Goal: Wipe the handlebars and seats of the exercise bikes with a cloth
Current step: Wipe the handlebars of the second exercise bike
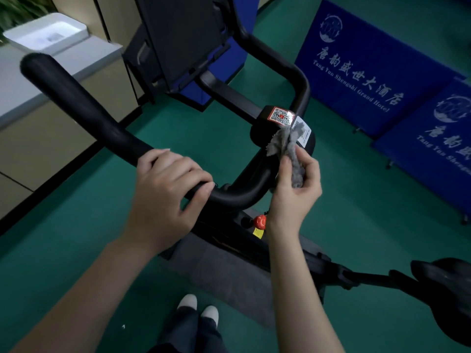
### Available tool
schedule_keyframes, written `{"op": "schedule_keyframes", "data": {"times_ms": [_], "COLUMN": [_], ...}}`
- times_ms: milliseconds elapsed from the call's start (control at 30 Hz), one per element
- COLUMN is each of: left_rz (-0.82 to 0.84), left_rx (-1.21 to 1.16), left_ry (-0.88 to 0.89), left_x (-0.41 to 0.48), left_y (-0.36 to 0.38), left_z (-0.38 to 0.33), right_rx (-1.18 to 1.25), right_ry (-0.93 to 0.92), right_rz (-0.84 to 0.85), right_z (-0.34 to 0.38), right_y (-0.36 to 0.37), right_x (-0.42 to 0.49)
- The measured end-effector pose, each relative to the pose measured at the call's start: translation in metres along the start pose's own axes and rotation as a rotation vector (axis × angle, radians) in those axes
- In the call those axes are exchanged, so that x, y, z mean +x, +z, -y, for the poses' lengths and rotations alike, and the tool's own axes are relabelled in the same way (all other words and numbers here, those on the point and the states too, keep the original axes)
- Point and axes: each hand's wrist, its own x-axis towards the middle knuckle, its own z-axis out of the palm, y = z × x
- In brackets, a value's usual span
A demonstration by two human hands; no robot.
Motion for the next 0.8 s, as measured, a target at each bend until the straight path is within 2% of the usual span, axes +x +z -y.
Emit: {"op": "schedule_keyframes", "data": {"times_ms": [67, 133, 200, 300, 400, 467, 600, 800], "left_rz": [-0.004, -0.004, 0.001, -0.002, -0.001, 0.001, 0.009, 0.006], "left_rx": [0.003, -0.003, -0.011, -0.015, -0.012, -0.021, -0.024, -0.011], "left_ry": [0.0, -0.001, 0.005, 0.025, 0.04, 0.032, 0.028, 0.012], "left_x": [0.0, 0.001, 0.001, 0.001, 0.0, 0.0, 0.0, 0.0], "left_y": [0.0, -0.001, 0.0, 0.0, 0.001, 0.001, 0.0, 0.0], "left_z": [0.0, 0.0, 0.001, 0.004, 0.007, 0.006, 0.006, 0.004], "right_rx": [-0.134, -0.308, -0.46, -0.636, -0.748, -0.795, -0.977, -1.192], "right_ry": [-0.158, -0.399, -0.534, -0.58, -0.552, -0.546, -0.61, -0.717], "right_rz": [0.119, 0.302, 0.454, 0.55, 0.632, 0.75, 1.089, 1.3], "right_z": [0.004, 0.006, 0.01, 0.021, 0.031, 0.038, 0.055, 0.062], "right_y": [-0.003, -0.007, -0.009, -0.006, -0.002, -0.001, 0.01, 0.03], "right_x": [-0.004, -0.005, 0.008, 0.037, 0.051, 0.053, 0.067, 0.08]}}
